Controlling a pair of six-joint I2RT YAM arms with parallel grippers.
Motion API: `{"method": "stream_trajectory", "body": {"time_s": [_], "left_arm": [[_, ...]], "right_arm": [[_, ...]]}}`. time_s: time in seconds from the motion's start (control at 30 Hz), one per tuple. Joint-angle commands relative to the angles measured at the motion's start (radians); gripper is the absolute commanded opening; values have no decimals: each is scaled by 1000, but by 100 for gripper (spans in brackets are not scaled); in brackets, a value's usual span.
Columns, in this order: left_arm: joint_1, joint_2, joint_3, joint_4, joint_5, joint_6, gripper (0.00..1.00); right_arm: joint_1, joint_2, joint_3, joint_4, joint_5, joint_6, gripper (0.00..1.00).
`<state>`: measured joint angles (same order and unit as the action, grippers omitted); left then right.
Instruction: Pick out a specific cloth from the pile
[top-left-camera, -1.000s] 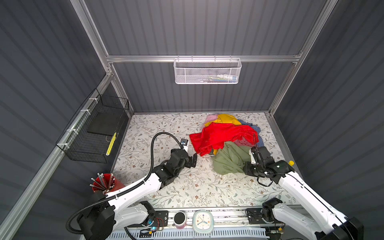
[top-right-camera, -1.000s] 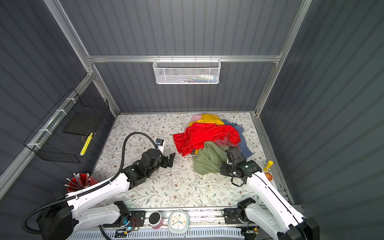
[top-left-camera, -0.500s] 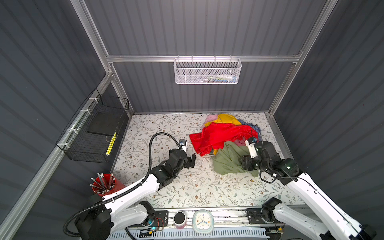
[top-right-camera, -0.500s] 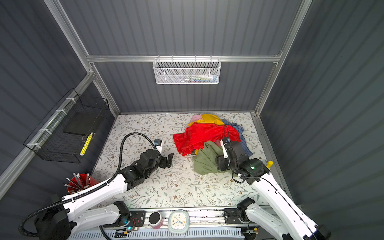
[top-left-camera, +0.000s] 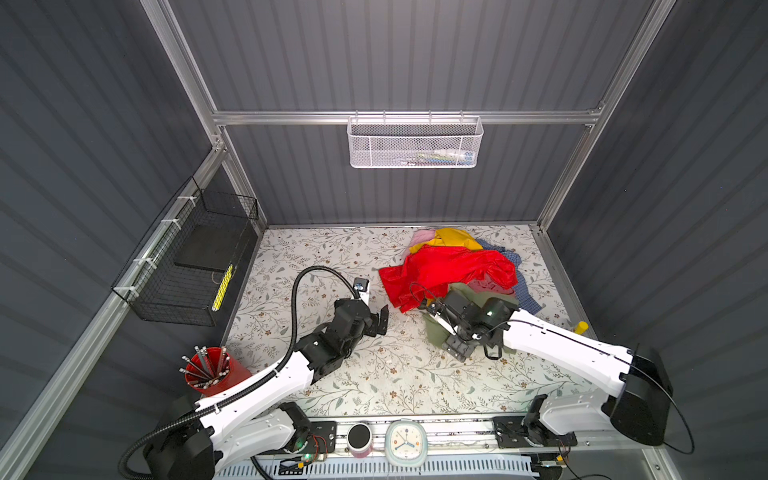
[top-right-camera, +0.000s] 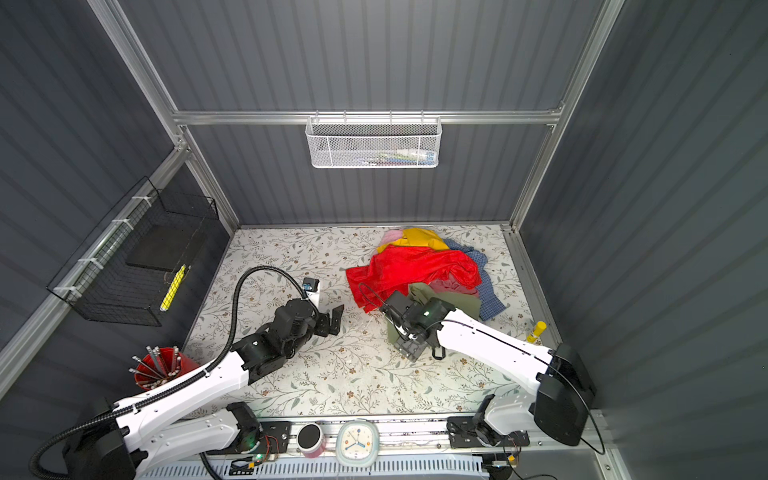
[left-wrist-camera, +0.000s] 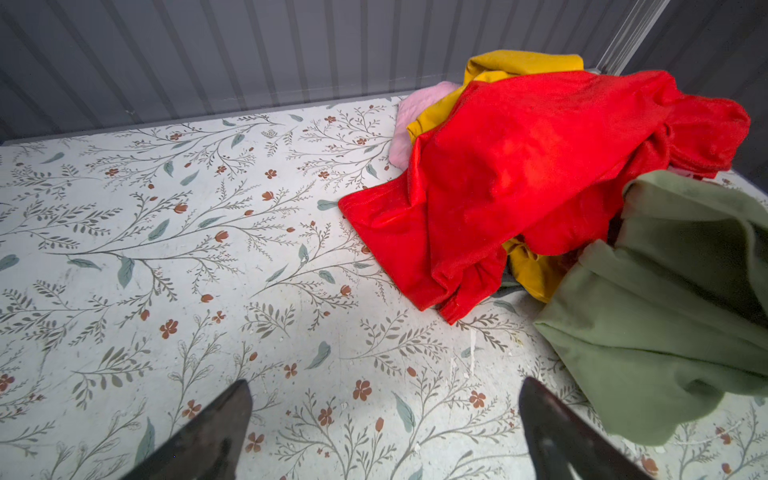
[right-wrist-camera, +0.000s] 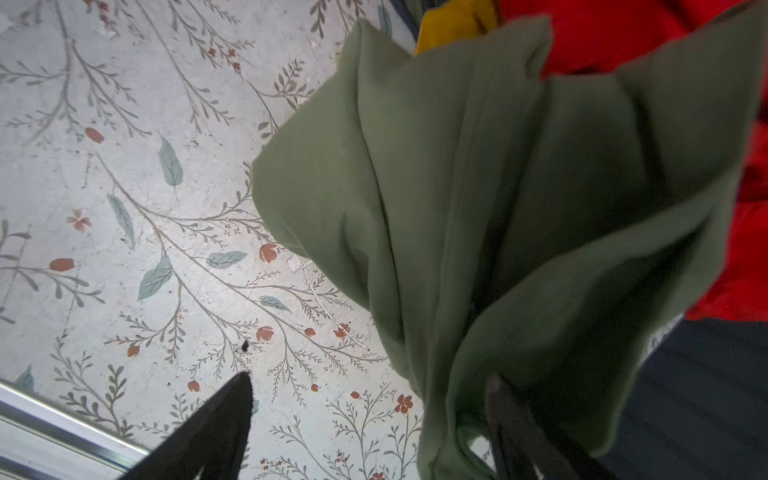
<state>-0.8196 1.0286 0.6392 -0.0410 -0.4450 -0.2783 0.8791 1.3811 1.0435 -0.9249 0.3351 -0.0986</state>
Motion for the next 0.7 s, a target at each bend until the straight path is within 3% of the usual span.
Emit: {"method": "stream_trajectory", "body": {"time_s": [0.0,0.13,0.23,0.37,0.5,0.57,0.67], "left_arm": [[-5,-25,-26,-29,-26,-19,100],[-5,-25,-25,-38,-21,-23,100],[-5,-36,-26,-45,-32,-27,100],[-5,-58,-38,-46,-47,-28,100],[-5,-68,-38,-58,-54,-29,100],[-4,-73,-39,-63,-54,-30,100],[-5,-85,-41,-71,-57,-32,100]], "right_arm": [[3,34,-50,29,118,-87,99],[0,122,-90,136,168,-126,97],[0,213,-102,164,224,-130,88],[-31,297,-139,282,328,-128,64],[-48,364,-156,368,371,-146,62],[-60,397,-147,375,391,-134,52],[-61,390,-152,403,410,-133,28]]}}
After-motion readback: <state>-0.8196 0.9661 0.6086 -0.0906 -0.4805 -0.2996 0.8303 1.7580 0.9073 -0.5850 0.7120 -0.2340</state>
